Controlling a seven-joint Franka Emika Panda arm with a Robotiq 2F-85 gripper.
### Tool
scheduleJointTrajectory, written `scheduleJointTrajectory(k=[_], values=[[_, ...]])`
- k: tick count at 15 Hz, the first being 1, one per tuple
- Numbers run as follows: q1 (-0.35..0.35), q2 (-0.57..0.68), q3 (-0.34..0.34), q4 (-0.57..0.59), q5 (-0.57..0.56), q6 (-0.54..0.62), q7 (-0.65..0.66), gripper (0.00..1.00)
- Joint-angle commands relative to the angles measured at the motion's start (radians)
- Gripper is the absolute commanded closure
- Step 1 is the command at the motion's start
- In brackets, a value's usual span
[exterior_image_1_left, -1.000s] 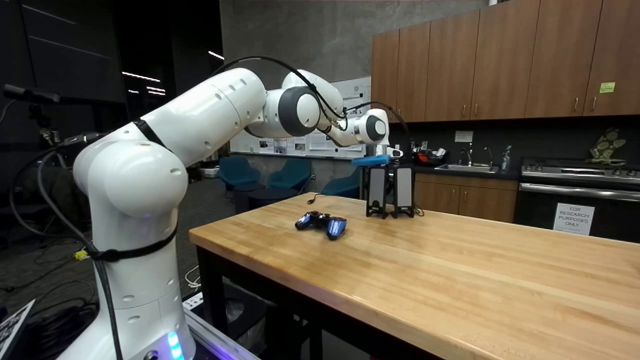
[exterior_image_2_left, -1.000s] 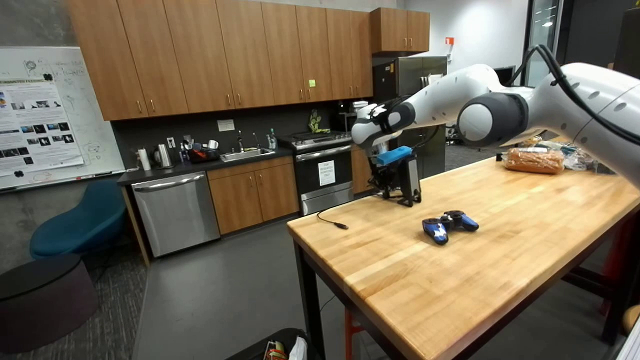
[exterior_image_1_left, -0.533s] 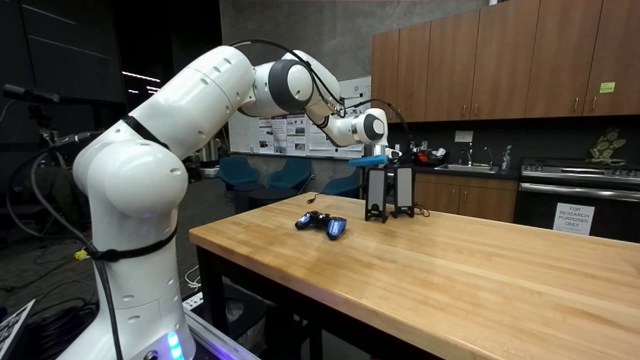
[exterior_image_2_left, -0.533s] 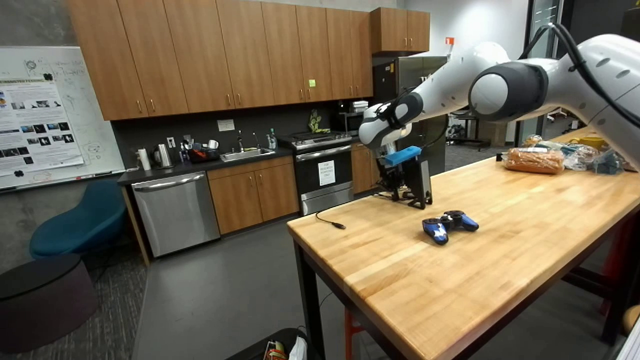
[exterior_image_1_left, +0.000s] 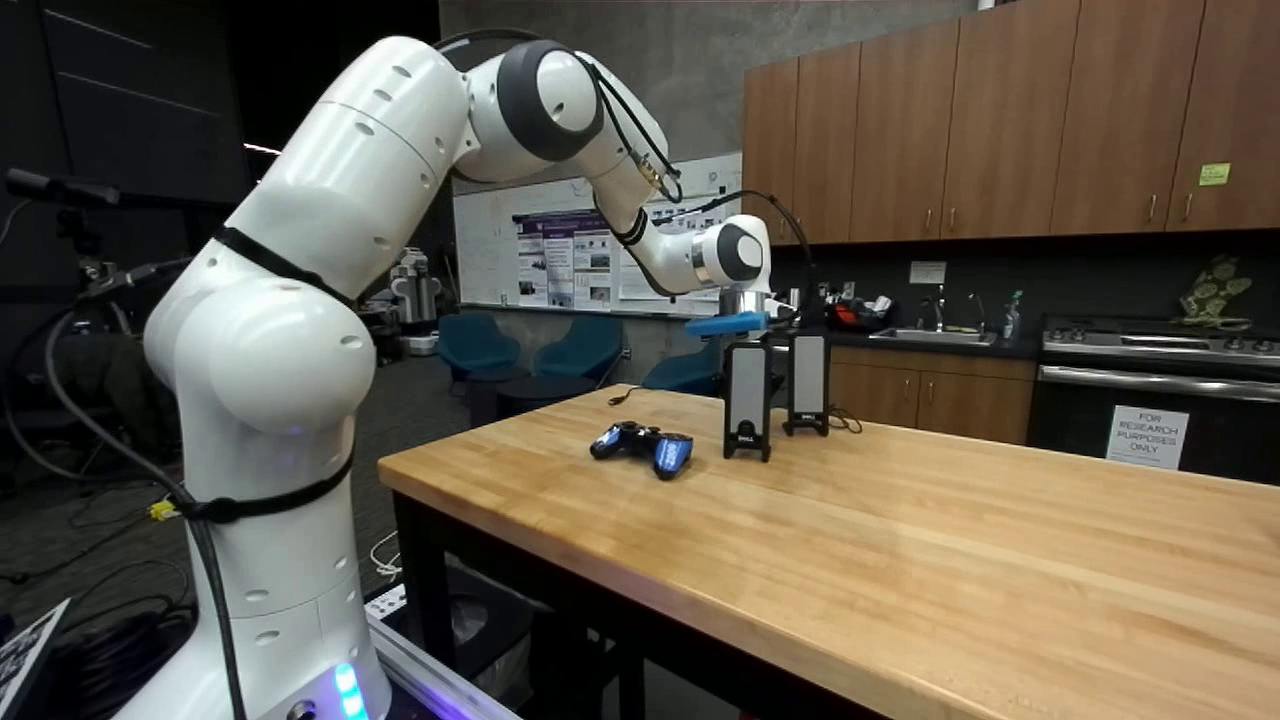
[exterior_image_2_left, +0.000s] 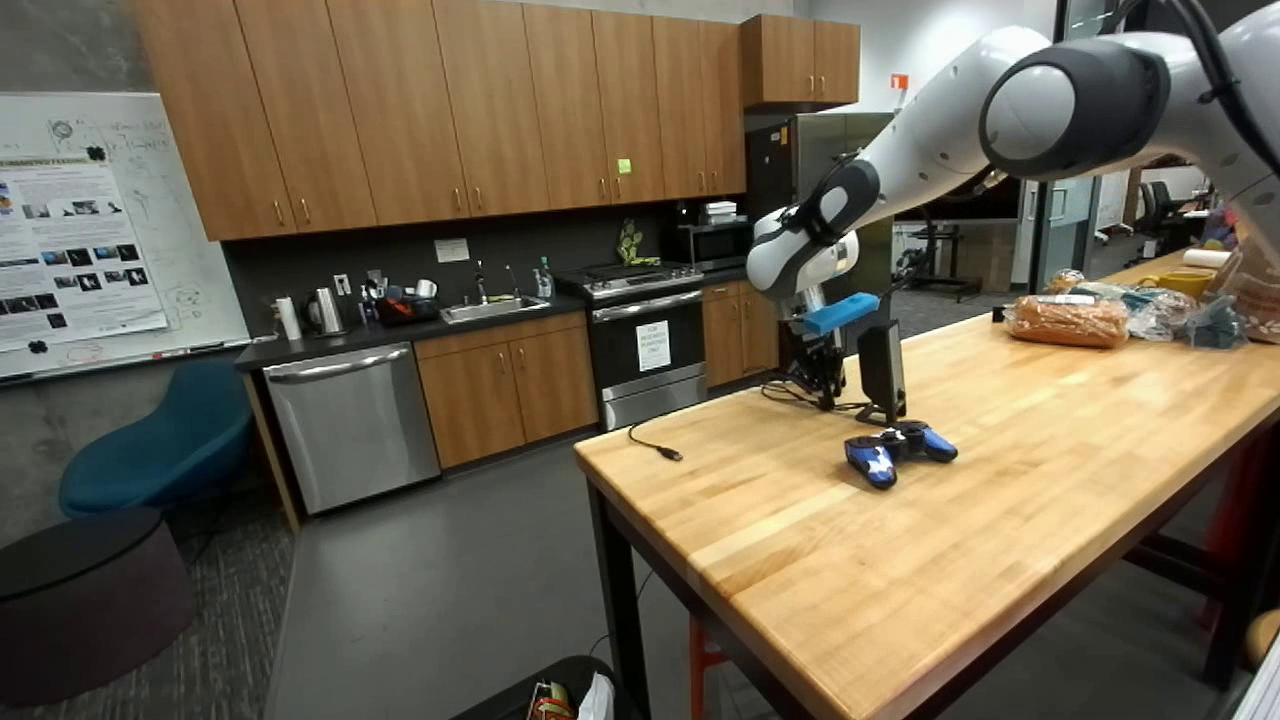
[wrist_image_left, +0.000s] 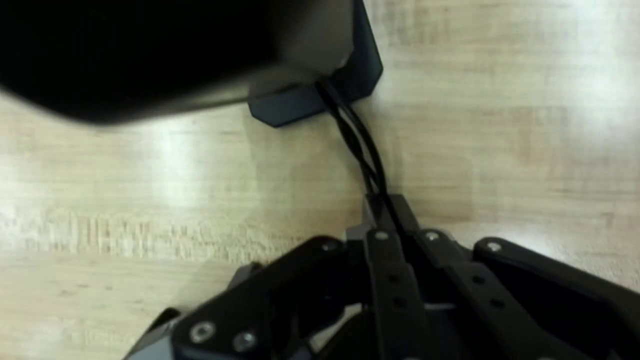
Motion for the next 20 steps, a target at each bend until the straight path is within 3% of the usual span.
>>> scheduleJointTrajectory(k=[1,7,13,14,16,20], values=[[0.015,-0.158,-0.027,-0.242,-0.028,0.065,0.036,0.99],[0.016,-0.340,-0.056,-0.527,-0.085,0.146,0.085,0.99],[0.017,-0.413,-0.055,-0.639,-0.115,0.217,0.111,0.99],[0.021,-0.406,-0.050,-0.633,-0.110,0.235,0.118,0.71],[0.033,-0.391,-0.043,-0.618,-0.107,0.257,0.131,0.65],[0.070,-0.391,-0.032,-0.591,-0.118,0.271,0.187,0.39]])
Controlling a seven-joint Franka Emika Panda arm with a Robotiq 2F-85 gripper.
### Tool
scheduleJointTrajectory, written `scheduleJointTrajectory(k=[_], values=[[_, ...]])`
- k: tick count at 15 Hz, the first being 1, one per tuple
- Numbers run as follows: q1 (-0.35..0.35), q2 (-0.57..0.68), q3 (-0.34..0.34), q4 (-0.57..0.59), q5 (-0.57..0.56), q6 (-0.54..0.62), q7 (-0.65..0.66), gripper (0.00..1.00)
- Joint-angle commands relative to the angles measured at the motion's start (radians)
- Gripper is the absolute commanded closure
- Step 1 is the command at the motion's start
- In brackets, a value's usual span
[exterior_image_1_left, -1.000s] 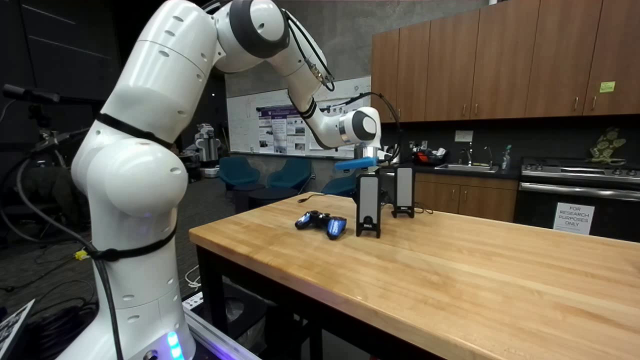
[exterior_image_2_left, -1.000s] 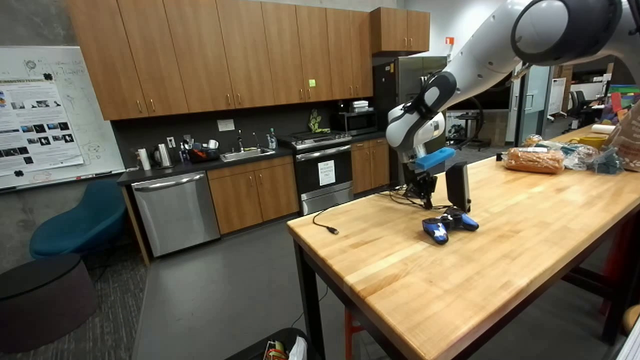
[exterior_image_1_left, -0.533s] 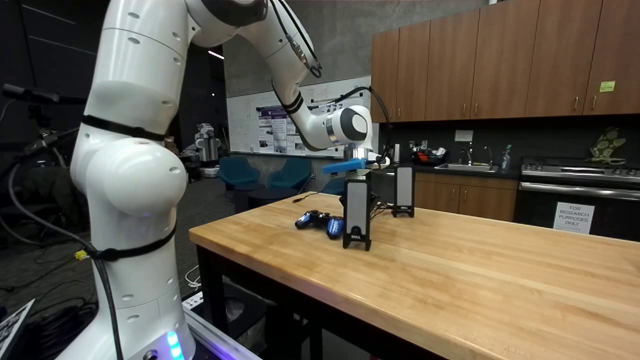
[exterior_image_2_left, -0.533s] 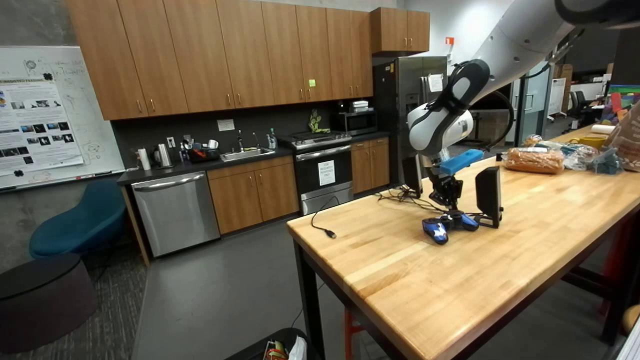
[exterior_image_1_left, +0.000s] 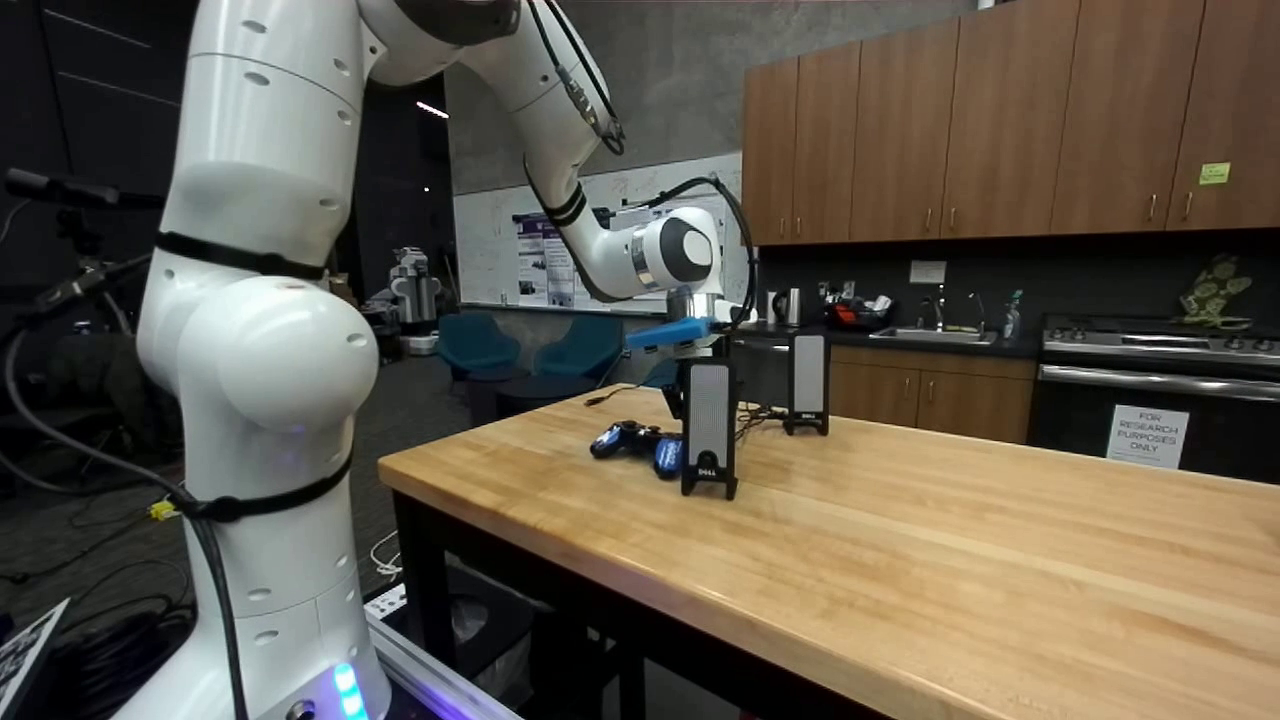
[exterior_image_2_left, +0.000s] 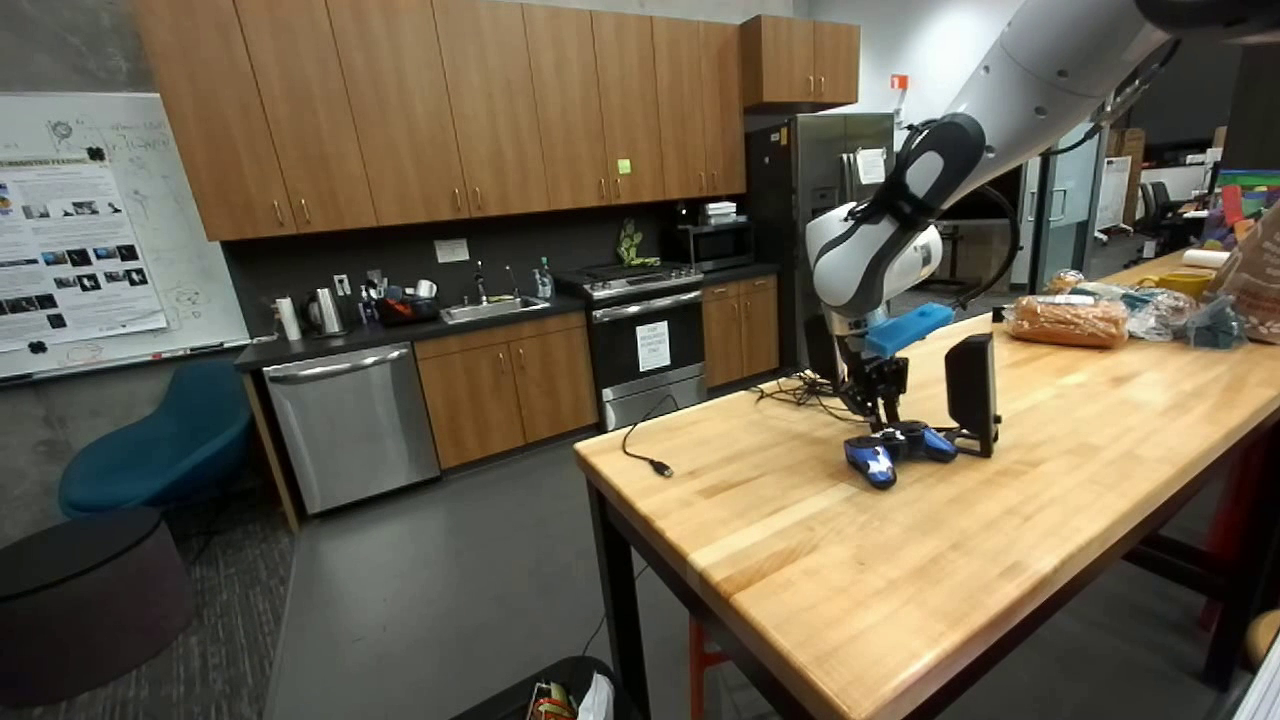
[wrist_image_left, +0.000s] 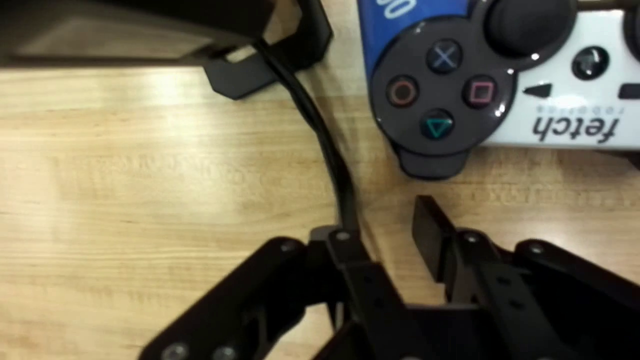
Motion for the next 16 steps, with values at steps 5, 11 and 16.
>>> scheduleJointTrajectory(k=[5,11,16], values=[[0.060,-0.026,0.010,0.052,-0.040,0.013,0.124,0.07],[0.081,0.009,0.027,0.133,-0.029,0.063,0.169,0.00],[0.090,0.086,0.042,0.252,-0.013,0.072,0.171,0.00]])
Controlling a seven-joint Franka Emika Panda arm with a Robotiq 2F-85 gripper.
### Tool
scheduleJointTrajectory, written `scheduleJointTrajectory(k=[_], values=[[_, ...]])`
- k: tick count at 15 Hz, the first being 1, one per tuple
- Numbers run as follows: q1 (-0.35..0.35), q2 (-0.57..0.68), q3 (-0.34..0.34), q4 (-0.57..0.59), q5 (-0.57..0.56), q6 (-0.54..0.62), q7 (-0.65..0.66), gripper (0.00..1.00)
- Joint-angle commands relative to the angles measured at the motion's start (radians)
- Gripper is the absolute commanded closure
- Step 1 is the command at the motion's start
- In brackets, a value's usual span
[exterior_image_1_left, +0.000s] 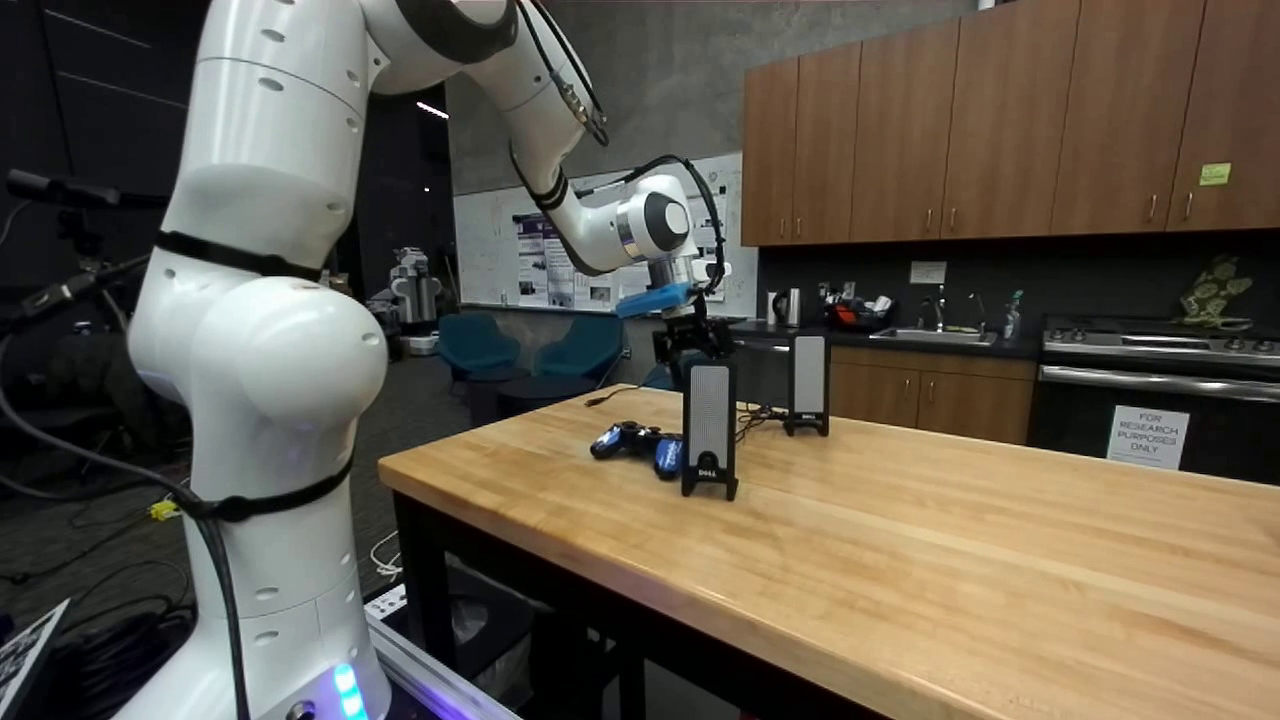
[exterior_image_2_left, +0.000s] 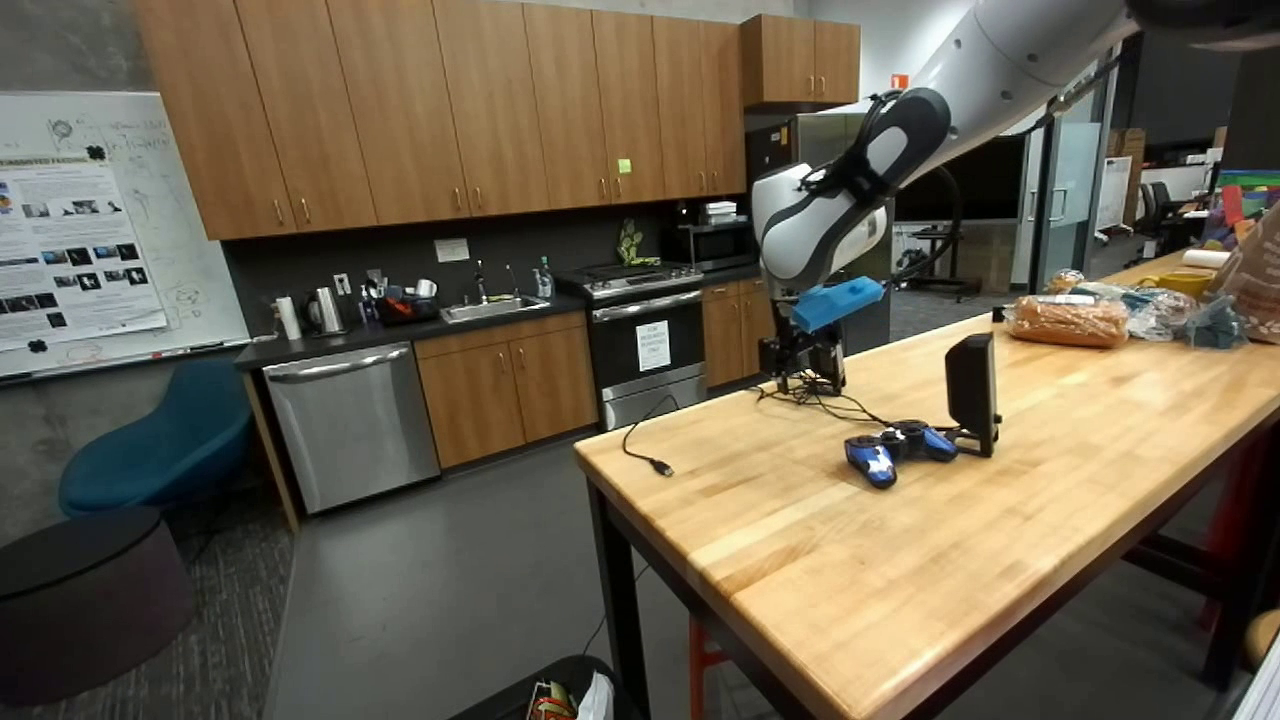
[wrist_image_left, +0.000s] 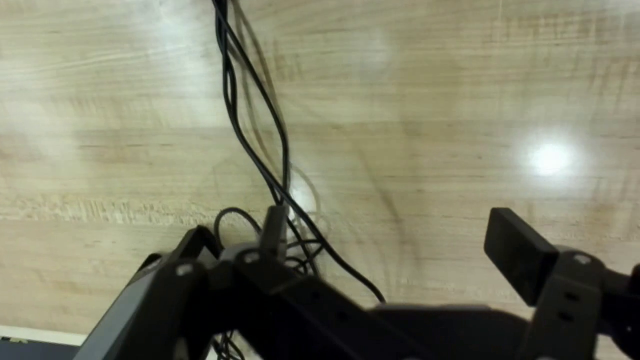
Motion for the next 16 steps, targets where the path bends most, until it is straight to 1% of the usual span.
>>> scheduleJointTrajectory(k=[1,3,8,12,16], values=[[0.007,0.081,0.003,0.122,0.010,0.001,0.009,0.00],[0.009,0.123,0.002,0.195,0.015,-0.015,0.000,0.00],[0.006,0.265,-0.005,0.431,0.027,-0.089,-0.028,0.00],[-0.003,0.374,-0.018,0.626,0.025,-0.193,-0.051,0.00],[-0.031,0.473,-0.018,0.813,0.043,-0.332,-0.125,0.00]])
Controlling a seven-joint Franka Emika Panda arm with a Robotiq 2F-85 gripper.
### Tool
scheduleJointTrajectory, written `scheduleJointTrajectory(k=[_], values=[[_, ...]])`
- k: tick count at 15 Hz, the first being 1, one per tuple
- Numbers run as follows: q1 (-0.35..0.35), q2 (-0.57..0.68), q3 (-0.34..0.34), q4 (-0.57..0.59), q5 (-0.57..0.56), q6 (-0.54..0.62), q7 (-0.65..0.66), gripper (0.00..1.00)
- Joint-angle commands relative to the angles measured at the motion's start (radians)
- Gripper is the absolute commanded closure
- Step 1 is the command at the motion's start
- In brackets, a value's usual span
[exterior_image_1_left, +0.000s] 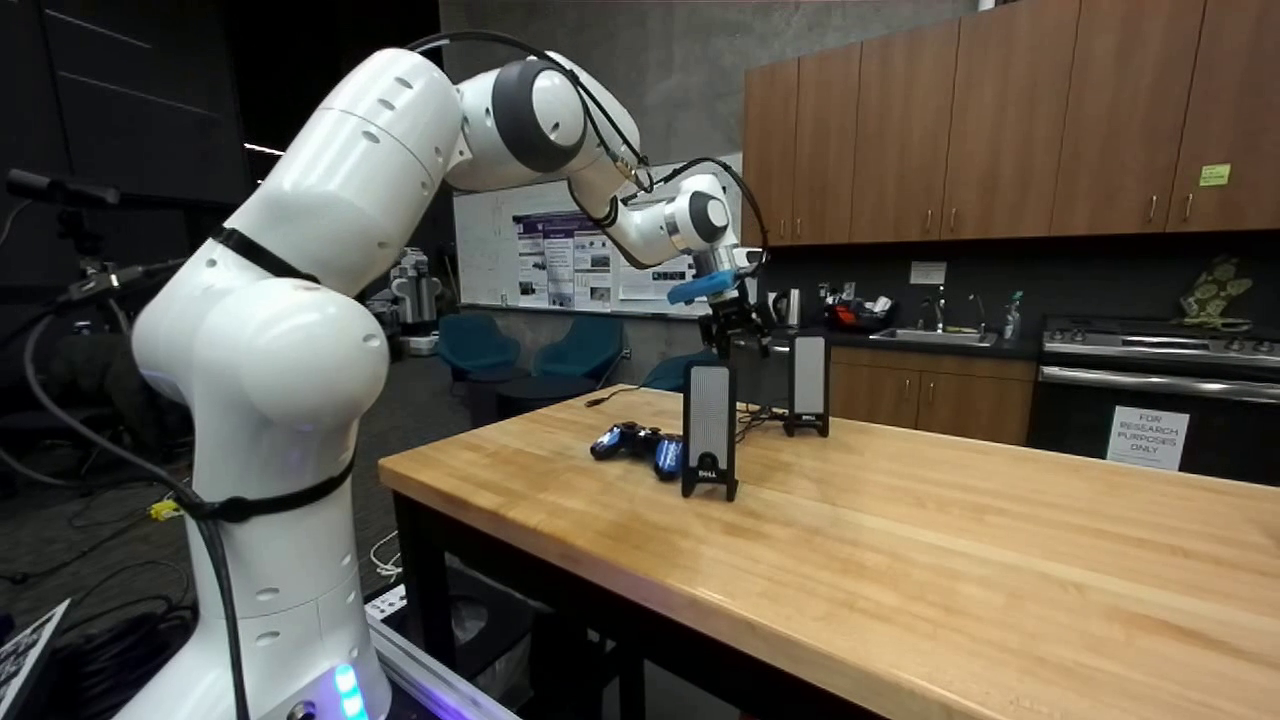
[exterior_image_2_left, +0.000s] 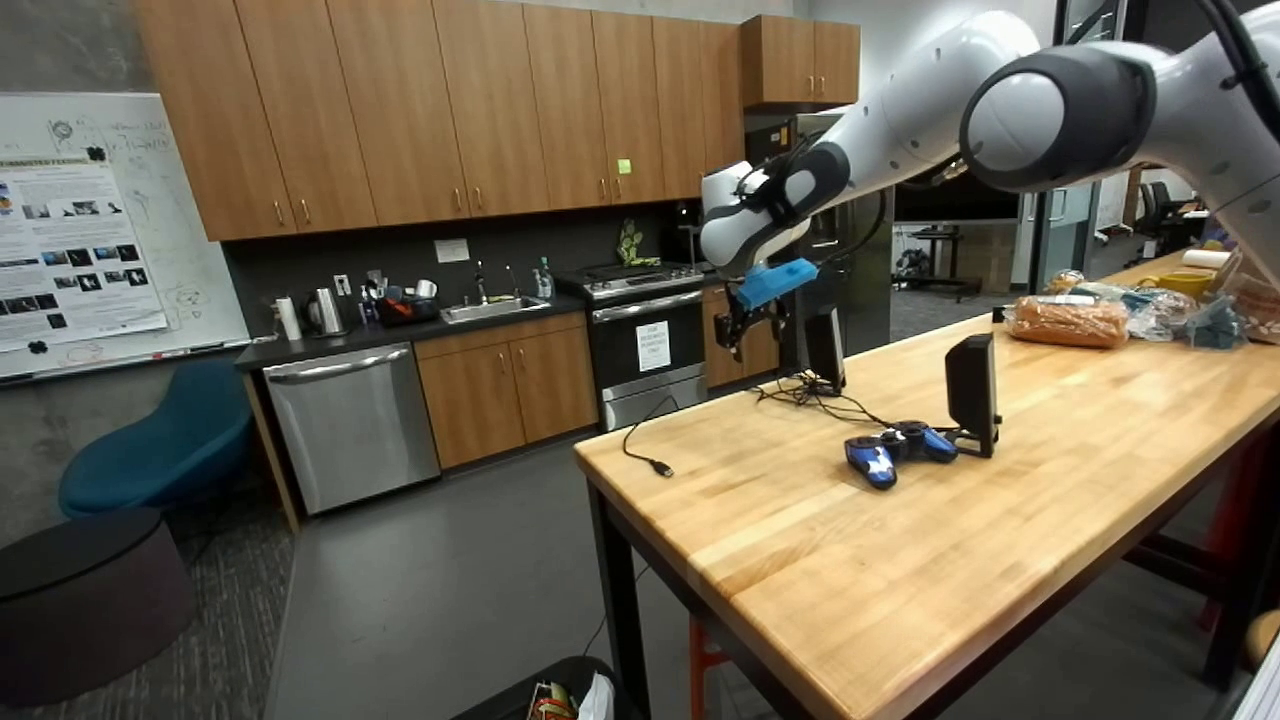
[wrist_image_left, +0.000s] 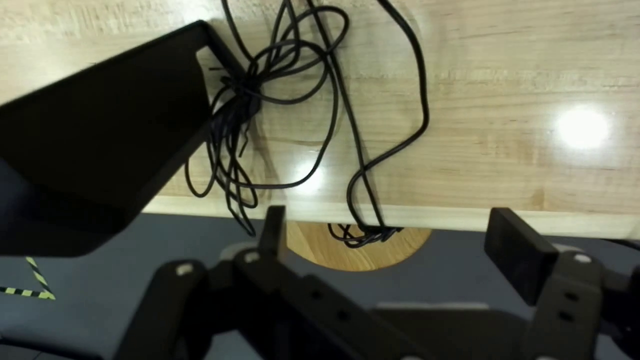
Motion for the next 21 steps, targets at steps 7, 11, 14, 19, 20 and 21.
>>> scheduleJointTrajectory(k=[7,11,14,19,20,21], values=[[-0.056,0.254,-0.008,0.474,0.034,-0.303,-0.180,0.00],[-0.080,0.323,-0.014,0.610,0.030,-0.392,-0.238,0.00],[-0.102,0.358,-0.017,0.664,0.014,-0.429,-0.256,0.00],[-0.131,0.407,-0.012,0.717,0.018,-0.463,-0.280,0.00],[-0.136,0.415,-0.012,0.723,0.020,-0.467,-0.281,0.00],[-0.139,0.421,-0.011,0.727,0.020,-0.473,-0.282,0.00]])
